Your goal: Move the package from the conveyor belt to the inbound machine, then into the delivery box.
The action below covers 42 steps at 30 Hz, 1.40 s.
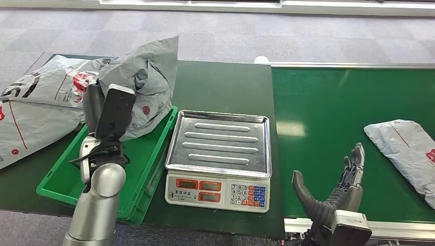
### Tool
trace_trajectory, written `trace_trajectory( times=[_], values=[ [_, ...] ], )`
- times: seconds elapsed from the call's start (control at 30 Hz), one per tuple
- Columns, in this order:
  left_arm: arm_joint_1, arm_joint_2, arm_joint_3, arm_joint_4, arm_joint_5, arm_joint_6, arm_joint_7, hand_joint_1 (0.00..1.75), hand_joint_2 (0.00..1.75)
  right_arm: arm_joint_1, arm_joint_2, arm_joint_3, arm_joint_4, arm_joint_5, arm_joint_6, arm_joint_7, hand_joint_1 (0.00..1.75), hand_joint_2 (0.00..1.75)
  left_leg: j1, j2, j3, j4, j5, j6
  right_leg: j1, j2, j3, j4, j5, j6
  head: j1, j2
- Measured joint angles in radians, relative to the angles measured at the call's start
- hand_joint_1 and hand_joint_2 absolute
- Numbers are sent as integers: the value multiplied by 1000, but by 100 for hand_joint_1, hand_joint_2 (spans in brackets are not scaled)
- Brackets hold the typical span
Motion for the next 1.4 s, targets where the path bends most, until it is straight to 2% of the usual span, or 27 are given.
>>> trace_trajectory(
  times=[0.17, 0.33, 0.37, 0.47, 0.5, 0.67, 0.77, 0.9, 1.1, 1.3, 1.4],
  values=[
    [4, 26, 49, -44, 9, 2, -4, 175, 175, -6, -14, 9, 18, -1, 0, 3, 0, 175, 0, -1, 0, 0, 0, 0, 0, -1, 0, 0, 0, 0, 0, 0],
    [6, 32, 58, -54, 9, 2, -5, 175, 175, -7, -17, 11, 22, -1, 0, 3, 0, 175, 0, -1, 0, 0, 0, 0, 0, -2, 0, 0, 0, 0, 0, 0],
    [6, 34, 59, -57, 9, 2, -5, 170, 175, -7, -18, 12, 24, -1, 0, 4, 0, 175, 0, -1, -1, 0, 0, 0, 0, -2, 0, 0, 0, 0, 0, 0],
    [12, 47, 74, -70, 8, 8, -5, 39, 175, -12, -23, 17, 32, -2, 0, 8, 0, 175, 0, -1, -1, 0, 0, 0, 0, -1, 0, 0, 0, 0, 0, 0],
    [16, 53, 82, -72, 8, 10, -7, 0, 175, -12, -24, 17, 34, -3, 0, 11, 0, 175, 0, -1, 0, 0, 0, 0, 0, 0, 0, 0, 0, 0, 0, 0],
    [66, 86, 109, -75, -8, 5, -22, 0, 175, -13, -30, 21, 47, -6, 2, 30, 0, 175, 0, -1, 0, 0, 0, 0, 1, -1, -1, 0, 0, 0, 0, 0],
    [85, 100, 109, -66, -40, -1, 2, 0, 175, -13, -34, 25, 50, -2, 5, 42, 0, 175, 0, -1, -1, 0, 0, 0, 1, -1, -1, 0, 0, 0, 0, 0],
    [87, 123, 110, -23, -67, -22, 52, 0, 175, -12, -51, 27, 54, -15, 9, 45, 0, 175, 0, -1, -1, 0, 0, 0, 1, -1, -1, 0, 0, 0, 0, 0],
    [84, 149, 126, 36, -77, -27, 79, 0, 175, -9, -87, 50, 59, -41, 15, 25, 0, 175, 0, 0, 0, 0, 0, 0, 1, 0, -1, 0, 0, 0, 0, 0],
    [83, 170, 174, 68, -70, 6, 79, 0, 175, -6, -124, 80, 73, -57, 13, 33, 0, 175, 0, 0, 0, 0, 0, 0, 1, 0, -1, 0, 0, 0, 0, 0],
    [88, 175, 197, 76, -52, 32, 54, 0, 175, -5, -139, 93, 81, -60, 12, 39, 0, 175, 0, 0, 0, 0, 0, 0, 1, 0, -1, 0, 0, 0, 0, 0]
  ],
)
